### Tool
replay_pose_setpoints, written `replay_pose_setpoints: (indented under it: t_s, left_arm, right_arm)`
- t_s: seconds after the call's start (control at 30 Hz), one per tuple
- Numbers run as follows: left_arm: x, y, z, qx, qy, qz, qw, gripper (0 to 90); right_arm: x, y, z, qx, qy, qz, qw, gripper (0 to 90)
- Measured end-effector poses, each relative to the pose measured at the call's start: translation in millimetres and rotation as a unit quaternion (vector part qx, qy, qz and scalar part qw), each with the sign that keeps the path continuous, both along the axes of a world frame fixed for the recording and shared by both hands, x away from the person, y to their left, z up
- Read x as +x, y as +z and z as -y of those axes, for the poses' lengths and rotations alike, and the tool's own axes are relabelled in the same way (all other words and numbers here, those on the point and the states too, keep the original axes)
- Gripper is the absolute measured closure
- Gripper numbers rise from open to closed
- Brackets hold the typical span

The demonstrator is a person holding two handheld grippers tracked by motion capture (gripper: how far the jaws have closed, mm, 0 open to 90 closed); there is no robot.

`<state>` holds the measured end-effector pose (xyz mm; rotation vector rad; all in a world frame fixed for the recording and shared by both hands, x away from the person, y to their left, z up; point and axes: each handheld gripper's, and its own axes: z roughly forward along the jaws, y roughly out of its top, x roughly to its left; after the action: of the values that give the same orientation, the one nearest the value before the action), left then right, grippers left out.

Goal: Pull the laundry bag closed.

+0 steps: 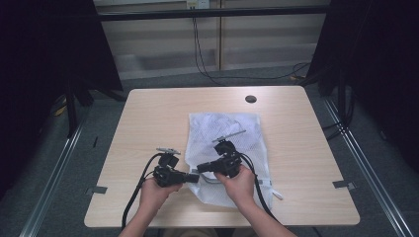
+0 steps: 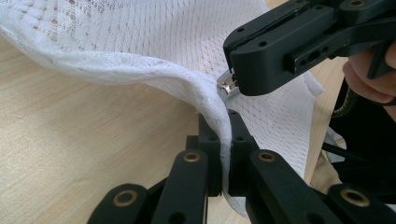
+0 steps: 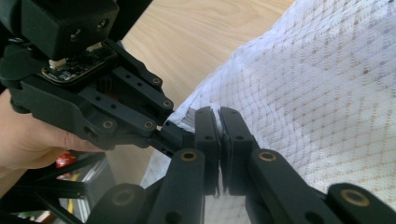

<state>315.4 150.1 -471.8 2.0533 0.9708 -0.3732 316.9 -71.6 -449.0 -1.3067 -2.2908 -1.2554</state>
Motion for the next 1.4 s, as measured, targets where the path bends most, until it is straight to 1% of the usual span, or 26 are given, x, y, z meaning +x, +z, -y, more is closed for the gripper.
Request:
replay_pose_setpoints:
  t_s: [0.03, 0.13, 0.2, 0.27, 0.33, 0.37, 0.4, 0.5, 0.53, 0.57, 0.6, 0.63, 0.67, 0.73, 0.77, 0.83, 0.97, 1.0, 1.03, 1.07, 1.13, 1.2, 1.27, 1.3, 1.33, 1.4]
  left_arm:
    - [-0.2, 0.2, 0.1, 0.002, 0.001, 0.002, 1.0, 88.4]
    - [-0.1, 0.6, -0.3, 0.001, 0.002, 0.002, 1.0, 88.4]
    - [-0.6, 0.8, 0.5, 0.004, 0.004, 0.003, 1.0, 88.4]
    - [-0.3, 0.8, 0.4, 0.001, -0.001, 0.002, 1.0, 88.4]
    - [-0.5, 2.0, -0.8, -0.001, 0.008, 0.002, 1.0, 88.5]
    - [-0.2, 2.0, -1.3, -0.001, 0.005, 0.003, 1.0, 88.4]
    - [-0.2, 1.9, -1.2, -0.002, 0.006, 0.002, 1.0, 88.4]
    - [0.1, 1.6, -1.0, -0.006, 0.004, -0.001, 1.0, 88.4]
    - [-0.4, 2.0, -0.6, -0.003, 0.008, 0.002, 1.0, 88.4]
    - [-0.1, 2.2, -1.1, -0.001, 0.005, 0.003, 1.0, 88.5]
    - [-0.1, 2.4, -1.3, -0.007, 0.002, -0.001, 1.0, 88.4]
    - [-0.1, 2.6, -1.4, -0.006, 0.002, 0.0, 1.0, 88.5]
    - [-0.3, 2.8, -1.3, -0.006, 0.003, -0.002, 1.0, 88.5]
    - [0.3, 3.2, -2.6, -0.007, 0.003, 0.0, 1.0, 88.4]
    - [0.1, 3.3, -2.8, -0.008, 0.004, 0.0, 1.0, 88.5]
    - [-0.2, 3.3, -2.2, -0.008, 0.002, -0.003, 1.0, 88.5]
    - [-0.4, 3.1, -1.9, -0.007, 0.003, -0.002, 1.0, 88.5]
    - [-0.4, 3.3, -2.2, -0.008, 0.006, 0.0, 1.0, 88.5]
    - [-0.2, 3.4, -2.5, -0.006, 0.003, 0.001, 1.0, 88.5]
    - [-0.9, 3.4, -1.8, -0.007, 0.004, -0.002, 1.0, 88.5]
    - [-0.9, 3.5, -1.4, -0.006, -0.001, -0.002, 1.0, 88.5]
    - [-0.7, 3.8, -1.6, -0.004, 0.0, 0.0, 1.0, 88.5]
    - [-0.7, 4.5, -3.1, -0.011, 0.005, -0.002, 0.9999, 88.5]
    - [-0.4, 4.9, -5.0, -0.008, 0.007, 0.003, 0.9999, 88.5]
    - [-1.0, 5.0, -5.1, -0.015, 0.009, -0.005, 0.9998, 88.5]
    - [-0.4, 4.8, -5.3, -0.012, 0.006, -0.001, 0.9999, 88.5]
  right_arm:
    - [0.0, 0.0, 1.5, 0.003, -0.002, -0.007, 1.0, 86.9]
    - [-0.7, 0.5, 2.3, -0.001, 0.0, 0.001, 1.0, 86.9]
    - [-0.7, 0.5, 3.2, -0.002, 0.001, 0.0, 1.0, 86.9]
    - [-0.2, 0.0, 3.5, -0.002, 0.001, -0.001, 1.0, 86.9]
    - [0.5, -0.4, 5.2, -0.014, -0.002, -0.001, 0.9999, 86.9]
    - [1.3, -1.7, 7.2, -0.004, -0.004, -0.006, 1.0, 86.8]
    - [0.8, -1.2, 7.9, -0.01, -0.005, -0.005, 0.9999, 86.8]
    - [0.5, -1.0, 8.3, -0.011, -0.004, -0.004, 0.9999, 86.9]
    - [0.6, -0.9, 8.7, -0.01, -0.004, -0.006, 0.9999, 86.9]
    - [1.1, -1.0, 9.3, -0.008, -0.003, -0.004, 1.0, 86.8]
    - [1.2, -0.8, 9.8, -0.007, -0.003, -0.004, 1.0, 86.9]
    - [1.2, -0.8, 9.9, -0.005, -0.002, -0.004, 1.0, 86.8]
    - [1.0, -0.3, 9.9, -0.006, -0.004, -0.008, 0.9999, 86.9]
    - [1.2, -0.4, 10.8, -0.013, -0.004, -0.002, 0.9999, 86.9]
    - [1.2, -0.5, 11.9, -0.007, -0.005, -0.008, 0.9999, 86.9]
    - [0.8, -0.7, 13.2, -0.013, -0.005, -0.001, 0.9999, 86.9]
    - [0.2, -0.5, 13.8, -0.013, -0.006, -0.005, 0.9999, 86.9]
    - [0.1, -0.3, 13.9, -0.02, -0.008, -0.004, 0.9998, 86.9]
    - [0.3, -0.8, 14.1, -0.017, -0.007, -0.003, 0.9998, 86.9]
    - [0.3, -1.0, 14.7, -0.014, -0.007, -0.008, 0.9998, 86.9]
    - [0.0, -0.9, 14.8, -0.017, -0.007, -0.006, 0.9998, 86.9]
    - [0.0, -1.0, 15.3, -0.017, -0.008, -0.007, 0.9998, 86.9]
    - [0.6, -0.8, 16.7, -0.026, -0.011, 0.0, 0.9996, 86.9]
    - [1.0, -1.1, 18.4, -0.025, -0.014, -0.003, 0.9996, 86.9]
    - [1.6, -1.8, 21.4, -0.023, -0.019, -0.005, 0.9996, 86.9]
    - [1.9, -2.0, 24.1, -0.021, -0.019, -0.007, 0.9996, 86.9]
